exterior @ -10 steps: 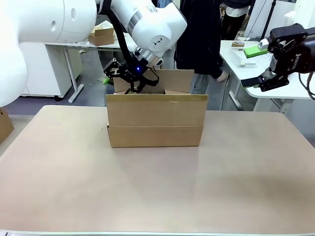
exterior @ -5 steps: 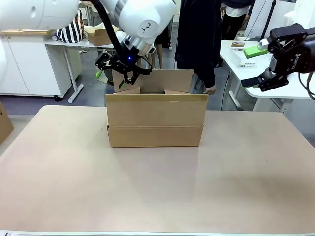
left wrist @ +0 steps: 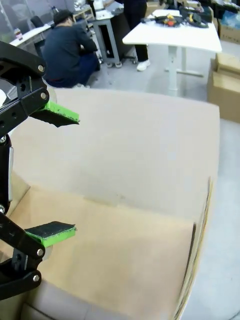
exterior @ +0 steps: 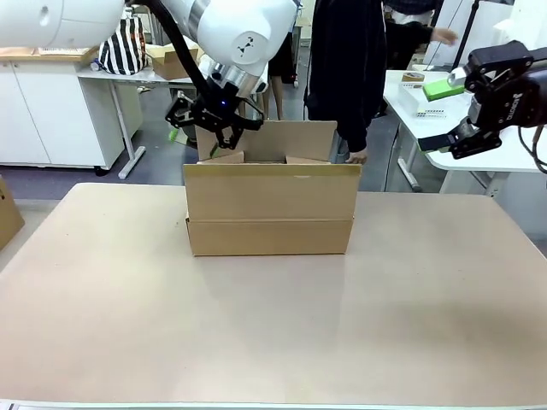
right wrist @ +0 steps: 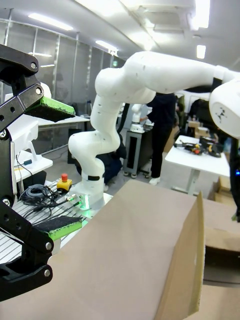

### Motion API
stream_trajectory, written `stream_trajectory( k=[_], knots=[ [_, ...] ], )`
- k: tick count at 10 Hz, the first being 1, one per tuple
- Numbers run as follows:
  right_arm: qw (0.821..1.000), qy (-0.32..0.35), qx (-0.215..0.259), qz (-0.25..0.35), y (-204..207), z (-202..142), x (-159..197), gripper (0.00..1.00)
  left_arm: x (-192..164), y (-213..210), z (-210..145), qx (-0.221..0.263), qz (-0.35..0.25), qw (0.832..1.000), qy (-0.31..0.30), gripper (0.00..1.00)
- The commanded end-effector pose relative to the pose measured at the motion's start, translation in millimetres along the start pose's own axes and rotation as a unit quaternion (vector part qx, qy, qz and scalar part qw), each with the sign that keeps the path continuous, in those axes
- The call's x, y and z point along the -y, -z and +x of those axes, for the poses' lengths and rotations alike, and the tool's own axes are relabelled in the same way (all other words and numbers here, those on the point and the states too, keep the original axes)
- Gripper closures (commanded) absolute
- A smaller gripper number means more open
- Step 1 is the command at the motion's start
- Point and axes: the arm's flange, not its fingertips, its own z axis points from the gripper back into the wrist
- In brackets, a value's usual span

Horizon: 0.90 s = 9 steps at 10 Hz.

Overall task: Pack the gift set into the box.
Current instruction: Place both hands on the side flaps of the Package Box and spread them outward.

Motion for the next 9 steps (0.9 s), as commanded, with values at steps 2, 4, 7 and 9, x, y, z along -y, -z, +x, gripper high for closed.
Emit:
stream_trajectory(
  k=[2, 4, 7, 9],
  knots=[
    [1.0, -0.013, 0.006, 0.014, 2.2, 2.3, -0.2, 0.0, 31.9, 3.4, -13.3, 0.009, -0.083, 0.996, 0.044, 0.0],
    [1.0, -0.013, 0.006, 0.014, 2.2, 2.3, -0.2, 0.0, 63.7, 0.9, -14.9, 0.017, -0.095, 0.993, 0.075, 0.0],
    [1.0, -0.013, 0.006, 0.014, 2.2, 2.3, -0.2, 0.0, 101.6, 11.4, -13.6, 0.022, -0.064, 0.993, 0.097, 0.0],
    [1.0, -0.013, 0.006, 0.014, 2.2, 2.3, -0.2, 0.0, 118.9, 22.7, -11.0, 0.031, -0.04, 0.994, 0.096, 0.0]
  ],
)
